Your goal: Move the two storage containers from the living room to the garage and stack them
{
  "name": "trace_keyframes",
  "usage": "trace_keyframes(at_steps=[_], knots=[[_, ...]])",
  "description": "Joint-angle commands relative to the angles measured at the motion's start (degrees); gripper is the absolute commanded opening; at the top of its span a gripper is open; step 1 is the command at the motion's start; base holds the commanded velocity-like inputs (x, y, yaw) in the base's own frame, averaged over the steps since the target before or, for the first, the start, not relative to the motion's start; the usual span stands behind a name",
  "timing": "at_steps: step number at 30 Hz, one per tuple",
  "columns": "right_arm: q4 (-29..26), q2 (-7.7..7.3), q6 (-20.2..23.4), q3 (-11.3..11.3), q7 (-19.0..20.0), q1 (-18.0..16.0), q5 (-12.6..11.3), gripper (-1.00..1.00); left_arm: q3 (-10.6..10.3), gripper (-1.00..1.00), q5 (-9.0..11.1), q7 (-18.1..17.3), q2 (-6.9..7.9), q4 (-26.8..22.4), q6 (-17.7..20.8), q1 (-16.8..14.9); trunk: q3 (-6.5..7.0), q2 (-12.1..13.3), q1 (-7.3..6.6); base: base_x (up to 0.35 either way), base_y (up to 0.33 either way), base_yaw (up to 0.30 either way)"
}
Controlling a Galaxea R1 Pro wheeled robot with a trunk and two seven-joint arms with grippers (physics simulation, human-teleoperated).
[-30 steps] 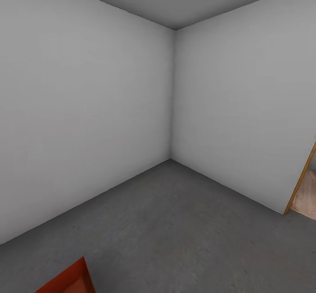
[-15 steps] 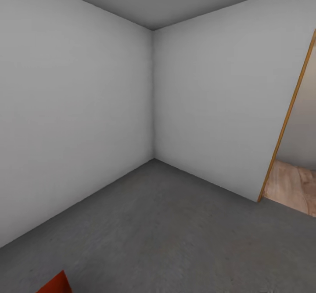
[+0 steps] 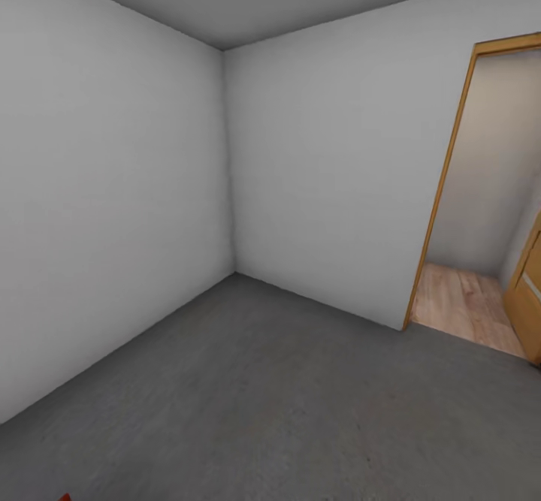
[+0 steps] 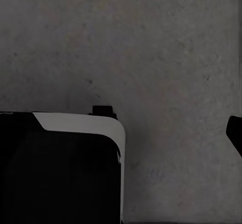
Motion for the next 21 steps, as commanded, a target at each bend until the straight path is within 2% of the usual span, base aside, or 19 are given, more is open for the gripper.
trace_keyframes(at_steps=[1,14,21], knots=[[0.19,-0.05,-0.31,-0.46,-0.23,-0.09,0.60,1.00,-0.50,1.00,0.62,0.07,0.02,0.04,-0.19,-0.03,-0.08,-0.05,0.01,0.000,0.000,-0.287],[0.19,-0.38,-0.36,-0.55,-0.28,-0.09,0.52,1.00,-0.45,1.00,1.25,0.57,0.74,0.09,-0.18,-0.03,-0.08,-0.05,0.01,0.000,0.000,-0.287],[0.19,-0.39,-0.41,-0.60,-0.52,-0.08,0.52,1.00,-0.44,1.00,3.08,0.90,1.01,0.13,-0.10,-0.03,-0.08,-0.05,0.01,0.000,0.000,-0.287]])
